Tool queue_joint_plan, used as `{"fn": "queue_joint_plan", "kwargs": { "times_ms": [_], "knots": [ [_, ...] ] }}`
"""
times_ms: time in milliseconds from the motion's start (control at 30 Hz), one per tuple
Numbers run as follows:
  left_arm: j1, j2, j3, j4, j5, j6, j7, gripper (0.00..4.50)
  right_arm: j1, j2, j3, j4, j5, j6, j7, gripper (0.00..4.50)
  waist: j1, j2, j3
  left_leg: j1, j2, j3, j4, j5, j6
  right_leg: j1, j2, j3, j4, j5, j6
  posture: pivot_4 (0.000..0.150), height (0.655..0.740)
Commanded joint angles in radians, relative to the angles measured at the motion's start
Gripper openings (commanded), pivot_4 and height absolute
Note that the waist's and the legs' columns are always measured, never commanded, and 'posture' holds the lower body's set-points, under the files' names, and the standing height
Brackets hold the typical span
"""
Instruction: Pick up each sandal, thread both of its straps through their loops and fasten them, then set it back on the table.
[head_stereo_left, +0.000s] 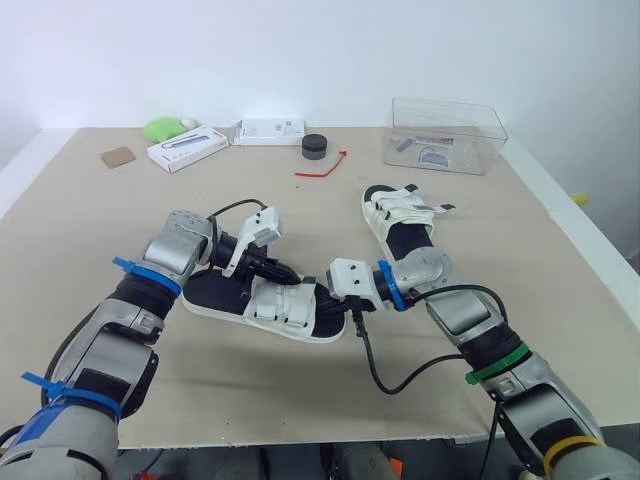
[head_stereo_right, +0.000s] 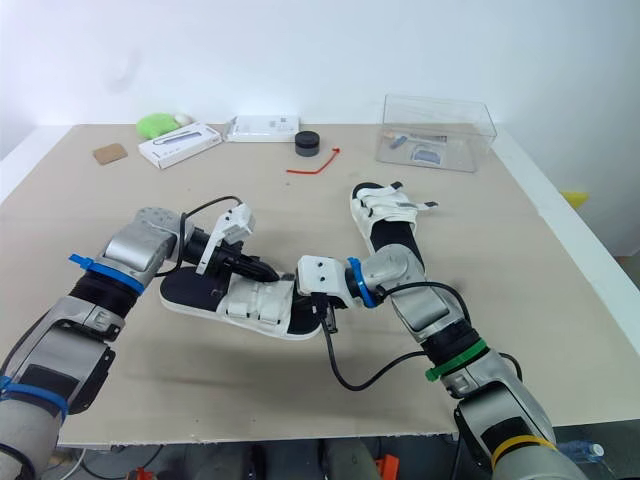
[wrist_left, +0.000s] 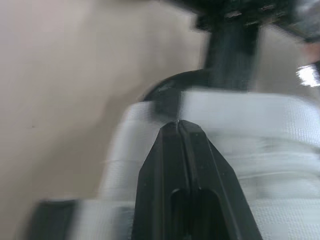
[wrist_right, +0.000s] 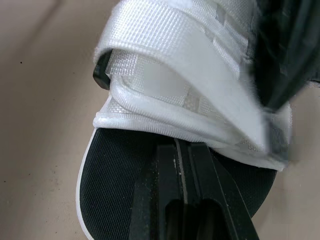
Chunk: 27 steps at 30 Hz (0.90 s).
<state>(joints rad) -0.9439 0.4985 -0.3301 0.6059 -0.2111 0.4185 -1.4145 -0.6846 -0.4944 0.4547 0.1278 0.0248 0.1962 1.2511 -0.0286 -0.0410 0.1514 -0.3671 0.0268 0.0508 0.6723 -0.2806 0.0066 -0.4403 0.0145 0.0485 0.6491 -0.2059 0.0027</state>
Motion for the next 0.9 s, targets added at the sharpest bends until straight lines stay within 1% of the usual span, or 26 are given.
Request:
{"fn": "queue_joint_plan", "kwargs": {
  "times_ms": [33, 100, 200, 233, 267, 333, 367, 400, 433, 467, 500, 533, 600, 633, 667, 700, 733, 833, 900],
  "knots": [
    [-0.049, 0.024, 0.155, 0.004, -0.024, -0.083, 0.118, 0.04, 0.031, -0.005, 0.058, 0.053, -0.057, 0.022, 0.008, 0.0, -0.002, 0.0, 0.0, 0.0, 0.0, 0.0, 0.0, 0.0, 0.0, 0.0, 0.0, 0.0, 0.0, 0.0, 0.0, 0.15, 0.74],
    [-0.019, 0.063, 0.217, -0.052, -0.031, -0.108, 0.162, 0.04, 0.031, -0.006, 0.055, 0.055, -0.055, 0.021, 0.011, 0.0, -0.004, 0.0, 0.0, -0.001, 0.001, 0.0, 0.0, 0.0, 0.0, -0.001, 0.0, 0.0, 0.0, 0.0, -0.001, 0.15, 0.74],
    [0.091, 0.131, 0.283, -0.195, -0.037, -0.146, 0.193, 0.04, 0.03, -0.008, 0.049, 0.06, -0.05, 0.021, 0.015, 0.0, -0.011, 0.001, -0.001, -0.001, 0.002, 0.0, -0.001, 0.0, 0.001, -0.002, -0.001, 0.001, 0.0, 0.0, -0.001, 0.15, 0.74],
    [0.132, 0.147, 0.305, -0.248, -0.051, -0.139, 0.199, 0.55, 0.028, -0.008, 0.046, 0.061, -0.048, 0.02, 0.015, 0.0, -0.012, 0.002, -0.001, -0.001, 0.002, 0.0, -0.001, -0.001, 0.001, -0.001, -0.002, 0.001, 0.001, 0.001, -0.002, 0.15, 0.74],
    [0.175, 0.163, 0.328, -0.3, -0.063, -0.141, 0.207, 0.86, 0.026, -0.007, 0.039, 0.062, -0.044, 0.021, 0.013, 0.0, -0.012, 0.002, -0.001, -0.001, 0.002, 0.0, -0.001, -0.001, 0.001, -0.001, -0.003, 0.001, 0.001, 0.003, -0.006, 0.15, 0.74],
    [0.249, 0.186, 0.364, -0.383, -0.075, -0.15, 0.223, 1.8, 0.023, -0.005, 0.025, 0.059, -0.033, 0.03, 0.013, 0.0, -0.013, 0.002, -0.001, -0.001, 0.001, 0.0, -0.001, -0.001, 0.001, -0.001, -0.004, 0.0, 0.0, 0.003, -0.006, 0.15, 0.74],
    [0.284, 0.197, 0.376, -0.425, -0.085, -0.148, 0.224, 2.37, 0.022, -0.004, 0.016, 0.056, -0.025, 0.037, 0.013, 0.0, -0.012, 0.002, -0.001, -0.001, 0.001, 0.0, 0.0, -0.001, 0.001, -0.001, -0.005, 0.0, 0.0, 0.003, -0.006, 0.15, 0.74],
    [0.361, 0.222, 0.386, -0.472, -0.066, -0.21, 0.218, 2.72, 0.032, -0.016, -0.006, 0.036, 0.003, 0.05, 0.03, 0.0, -0.011, 0.001, -0.001, -0.001, 0.001, 0.0, 0.001, -0.001, 0.001, -0.001, -0.005, 0.0, 0.0, 0.004, -0.005, 0.15, 0.74],
    [0.417, 0.241, 0.391, -0.504, -0.053, -0.256, 0.214, 3.35, 0.04, -0.024, -0.023, 0.021, 0.024, 0.06, 0.042, 0.66, -0.013, 0.001, -0.001, -0.002, 0.001, 0.0, 0.001, -0.001, 0.001, -0.001, -0.005, -0.001, 0.0, 0.004, -0.004, 0.15, 0.74],
    [0.475, 0.256, 0.389, -0.526, -0.041, -0.306, 0.204, 3.76, 0.057, -0.04, -0.047, -0.008, 0.058, 0.076, 0.064, 0.92, -0.012, 0.002, -0.001, -0.002, 0.001, 0.001, 0.001, -0.001, 0.001, -0.001, -0.006, 0.0, 0.0, 0.004, -0.004, 0.15, 0.74],
    [0.513, 0.272, 0.374, -0.529, -0.012, -0.371, 0.199, 4.25, 0.075, -0.055, -0.07, -0.035, 0.09, 0.084, 0.081, 1.34, -0.008, 0.002, -0.001, -0.002, 0.0, 0.001, 0.001, -0.001, 0.001, -0.001, -0.006, 0.0, 0.0, 0.004, -0.004, 0.15, 0.74],
    [0.528, 0.285, 0.355, -0.527, -0.003, -0.388, 0.183, 4.5, 0.09, -0.07, -0.092, -0.061, 0.12, 0.096, 0.095, 1.83, 0.0, 0.002, -0.001, -0.002, 0.0, 0.0, 0.001, -0.001, 0.001, -0.001, -0.007, -0.001, 0.0, 0.004, -0.005, 0.15, 0.74],
    [0.522, 0.289, 0.338, -0.505, 0.007, -0.417, 0.18, 4.5, 0.113, -0.098, -0.126, -0.098, 0.167, 0.106, 0.117, 2.74, 0.014, 0.002, 0.0, -0.003, 0.0, 0.0, 0.0, -0.001, 0.001, -0.001, -0.007, -0.002, -0.001, 0.003, -0.006, 0.15, 0.74],
    [0.497, 0.279, 0.334, -0.478, 0.009, -0.423, 0.186, 4.5, 0.131, -0.113, -0.164, -0.112, 0.204, 0.091, 0.132, 3.37, 0.015, 0.002, 0.0, -0.004, -0.001, -0.001, 0.0, -0.001, 0.001, -0.002, -0.006, -0.004, -0.001, 0.003, -0.005, 0.15, 0.74],
    [0.475, 0.271, 0.329, -0.453, 0.016, -0.437, 0.193, 4.5, 0.145, -0.123, -0.193, -0.118, 0.233, 0.079, 0.141, 3.65, 0.021, 0.002, 0.0, -0.004, -0.001, -0.001, 0.0, -0.001, 0.001, -0.002, -0.006, -0.004, -0.001, 0.003, -0.005, 0.15, 0.74],
    [0.461, 0.266, 0.325, -0.435, 0.02, -0.447, 0.196, 4.5, 0.153, -0.13, -0.213, -0.122, 0.253, 0.07, 0.146, 4.13, 0.026, 0.001, 0.001, -0.005, -0.002, -0.001, 0.001, -0.001, 0.001, -0.002, -0.006, -0.004, -0.001, 0.003, -0.005, 0.15, 0.74],
    [0.441, 0.26, 0.316, -0.408, 0.028, -0.462, 0.195, 4.5, 0.164, -0.136, -0.238, -0.124, 0.281, 0.059, 0.159, 4.46, 0.027, 0.001, 0.002, -0.005, -0.003, 0.0, 0.001, -0.001, 0.001, -0.002, -0.005, -0.005, -0.001, 0.003, -0.004, 0.15, 0.74],
    [0.372, 0.231, 0.279, -0.315, 0.057, -0.51, 0.195, 4.5, 0.165, -0.113, -0.319, -0.121, 0.37, 0.069, 0.141, 4.46, 0.024, 0.001, 0.002, -0.005, -0.003, 0.002, 0.001, -0.001, 0.001, -0.002, -0.005, -0.003, -0.002, 0.004, -0.002, 0.15, 0.74],
    [0.34, 0.21, 0.264, -0.277, 0.058, -0.516, 0.18, 4.5, 0.147, -0.099, -0.356, -0.115, 0.402, 0.08, 0.118, 4.46, 0.018, 0.001, 0.002, -0.005, -0.003, 0.002, 0.001, -0.001, 0.001, -0.002, -0.004, -0.002, -0.003, 0.005, -0.002, 0.15, 0.74]
  ]
}}
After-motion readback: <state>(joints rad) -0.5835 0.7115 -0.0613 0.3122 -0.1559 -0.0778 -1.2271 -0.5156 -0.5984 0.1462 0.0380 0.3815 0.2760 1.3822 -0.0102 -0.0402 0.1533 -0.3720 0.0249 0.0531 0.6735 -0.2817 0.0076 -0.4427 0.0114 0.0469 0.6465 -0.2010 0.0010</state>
